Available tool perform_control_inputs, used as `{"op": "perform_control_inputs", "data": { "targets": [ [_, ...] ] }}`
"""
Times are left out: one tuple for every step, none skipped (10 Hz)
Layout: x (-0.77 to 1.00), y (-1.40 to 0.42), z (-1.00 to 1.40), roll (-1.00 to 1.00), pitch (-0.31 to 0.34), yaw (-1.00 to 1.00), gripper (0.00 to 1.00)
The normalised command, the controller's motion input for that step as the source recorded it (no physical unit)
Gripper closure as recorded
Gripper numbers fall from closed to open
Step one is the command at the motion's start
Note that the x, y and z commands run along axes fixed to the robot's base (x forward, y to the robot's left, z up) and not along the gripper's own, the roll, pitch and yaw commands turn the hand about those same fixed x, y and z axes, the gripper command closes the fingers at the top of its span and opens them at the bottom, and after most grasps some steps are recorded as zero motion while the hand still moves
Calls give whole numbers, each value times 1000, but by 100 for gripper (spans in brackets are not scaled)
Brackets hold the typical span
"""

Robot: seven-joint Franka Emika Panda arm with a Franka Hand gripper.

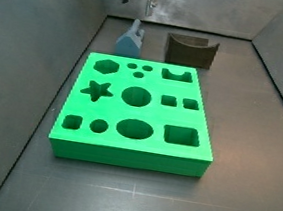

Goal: Pick up the 3 prong object. Move up. Rotate the 3 prong object. Place the 3 prong object on the fixture. Regrasp the 3 prong object. Move to above the board. Insert the 3 prong object.
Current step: Rotate the 3 prong object.

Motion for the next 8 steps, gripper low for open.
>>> {"op": "perform_control_inputs", "data": {
  "targets": [
    [34,0,-25,5,-19,1000,0],
    [34,0,-25,6,-22,1000,0],
    [34,0,-25,6,-24,1000,0],
    [34,0,-25,7,-28,1000,0],
    [34,0,-25,8,-33,1000,0],
    [33,-1,-25,10,-39,1000,0],
    [32,-1,-26,13,-49,1000,0],
    [32,-1,-27,13,-49,689,0]
  ]
}}
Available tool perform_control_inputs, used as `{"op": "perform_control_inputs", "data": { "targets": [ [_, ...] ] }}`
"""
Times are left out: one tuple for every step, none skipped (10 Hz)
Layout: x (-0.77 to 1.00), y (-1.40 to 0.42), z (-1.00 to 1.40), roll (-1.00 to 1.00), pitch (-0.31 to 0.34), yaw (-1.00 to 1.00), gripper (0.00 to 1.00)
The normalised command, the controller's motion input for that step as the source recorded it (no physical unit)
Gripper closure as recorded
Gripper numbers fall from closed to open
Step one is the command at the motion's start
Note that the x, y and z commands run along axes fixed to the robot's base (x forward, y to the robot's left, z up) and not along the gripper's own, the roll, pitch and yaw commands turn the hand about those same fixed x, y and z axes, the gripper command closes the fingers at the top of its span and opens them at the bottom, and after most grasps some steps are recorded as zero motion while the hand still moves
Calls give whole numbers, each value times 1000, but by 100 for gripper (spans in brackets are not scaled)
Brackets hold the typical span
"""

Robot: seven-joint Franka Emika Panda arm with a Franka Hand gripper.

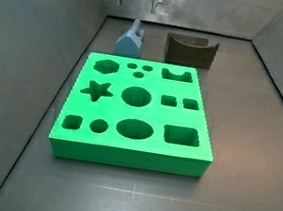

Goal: Pick up the 3 prong object. Move up. Rotate the 3 prong object. Place the 3 prong object on the fixture. Regrasp the 3 prong object. Move to above the board. Insert the 3 prong object.
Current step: Rotate the 3 prong object.

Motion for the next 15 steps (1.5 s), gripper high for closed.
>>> {"op": "perform_control_inputs", "data": {
  "targets": [
    [31,-1,-27,12,-48,461,0],
    [29,-1,-28,12,-46,239,0],
    [0,0,-1000,0,0,0,0],
    [5,1,-1000,1,-7,-63,0],
    [16,2,-1000,3,-24,-62,0],
    [21,5,-1000,1,-29,-55,0],
    [28,7,-1000,-4,-27,-40,0],
    [38,9,-1000,-8,-25,-33,0],
    [50,11,-972,-12,-23,-28,0],
    [50,11,-783,-18,-17,-23,0],
    [45,10,-648,-21,-22,-19,0],
    [40,8,-513,-23,-28,-15,0],
    [38,8,-382,-25,-35,-11,0],
    [35,6,-210,-28,-39,-7,0],
    [0,0,0,0,0,0,100]
  ]
}}
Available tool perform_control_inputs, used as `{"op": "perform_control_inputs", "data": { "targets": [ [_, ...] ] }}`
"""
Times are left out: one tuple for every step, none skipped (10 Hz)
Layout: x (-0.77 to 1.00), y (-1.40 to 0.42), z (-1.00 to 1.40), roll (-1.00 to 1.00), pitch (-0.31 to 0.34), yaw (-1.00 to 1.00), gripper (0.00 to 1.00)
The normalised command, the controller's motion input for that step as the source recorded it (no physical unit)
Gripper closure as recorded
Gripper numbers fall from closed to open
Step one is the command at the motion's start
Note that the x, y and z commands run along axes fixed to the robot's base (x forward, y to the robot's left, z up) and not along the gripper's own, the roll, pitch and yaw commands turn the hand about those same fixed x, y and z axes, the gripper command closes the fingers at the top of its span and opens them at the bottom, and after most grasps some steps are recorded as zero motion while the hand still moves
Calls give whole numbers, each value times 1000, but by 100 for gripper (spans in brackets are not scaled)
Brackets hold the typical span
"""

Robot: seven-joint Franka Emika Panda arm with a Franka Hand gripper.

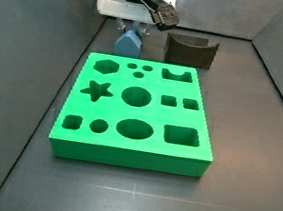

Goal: Pick up the 3 prong object. Move up. Rotate the 3 prong object. Place the 3 prong object on the fixture. Regrasp the 3 prong object. Move to above the board. Insert the 3 prong object.
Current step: Move up, then place the 3 prong object on the fixture.

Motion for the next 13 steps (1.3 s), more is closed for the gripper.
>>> {"op": "perform_control_inputs", "data": {
  "targets": [
    [0,0,833,0,0,0,100],
    [-12,-2,815,-2,10,0,100],
    [-29,-3,723,-2,23,-2,100],
    [-22,2,557,0,38,-6,100],
    [-20,4,463,1,48,-8,100],
    [-16,7,267,5,51,-12,100],
    [0,0,1000,0,0,0,100],
    [2,0,1000,4,-2,-3,100],
    [-7,0,1000,2,17,-4,100],
    [-9,1,1000,4,29,-6,100],
    [-14,2,1000,7,33,-8,100],
    [-17,4,1000,11,30,-10,100],
    [-21,6,1000,14,32,-12,100]
  ]
}}
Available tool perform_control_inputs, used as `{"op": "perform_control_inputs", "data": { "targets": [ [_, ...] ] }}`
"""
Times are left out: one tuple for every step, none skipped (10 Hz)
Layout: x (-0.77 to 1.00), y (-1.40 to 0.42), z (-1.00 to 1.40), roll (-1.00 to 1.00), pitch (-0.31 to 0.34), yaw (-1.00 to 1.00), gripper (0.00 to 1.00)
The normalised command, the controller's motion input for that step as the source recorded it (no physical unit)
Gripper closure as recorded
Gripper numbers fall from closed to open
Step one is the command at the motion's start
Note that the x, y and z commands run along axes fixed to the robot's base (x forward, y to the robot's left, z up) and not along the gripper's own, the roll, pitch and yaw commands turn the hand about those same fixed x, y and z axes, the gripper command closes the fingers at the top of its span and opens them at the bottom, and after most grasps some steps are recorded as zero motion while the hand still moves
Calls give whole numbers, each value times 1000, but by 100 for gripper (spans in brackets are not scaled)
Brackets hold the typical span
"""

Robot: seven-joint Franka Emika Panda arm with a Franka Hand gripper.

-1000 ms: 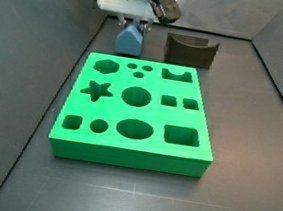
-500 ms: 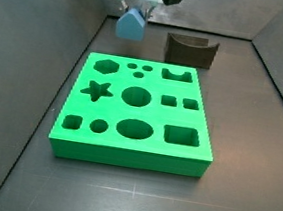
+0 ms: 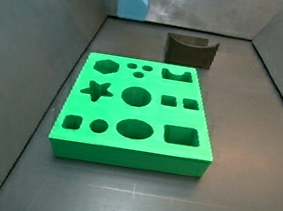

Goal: Pick up the 3 prong object. Move up. Rotate the 3 prong object. Place the 3 prong object on the fixture. Regrasp the 3 prong object. Move to above the board. Insert the 3 prong object.
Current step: Place the 3 prong object on the fixture.

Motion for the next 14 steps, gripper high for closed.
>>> {"op": "perform_control_inputs", "data": {
  "targets": [
    [-25,9,1000,17,36,-14,100],
    [-24,12,885,21,41,-16,100],
    [-19,14,724,22,49,-18,100],
    [-13,15,561,24,59,-19,100],
    [-1,17,343,26,69,-20,100],
    [5,18,180,26,79,-19,100],
    [1000,-486,224,-154,275,-111,100],
    [1000,-482,216,-155,280,-103,100],
    [1000,-408,195,-140,263,-44,100],
    [1000,-362,168,-134,216,-20,100],
    [1000,-328,149,-110,181,-1,100],
    [1000,-295,137,-87,161,13,100],
    [1000,-255,119,-79,149,23,100],
    [1000,-219,107,-77,141,24,100]
  ]
}}
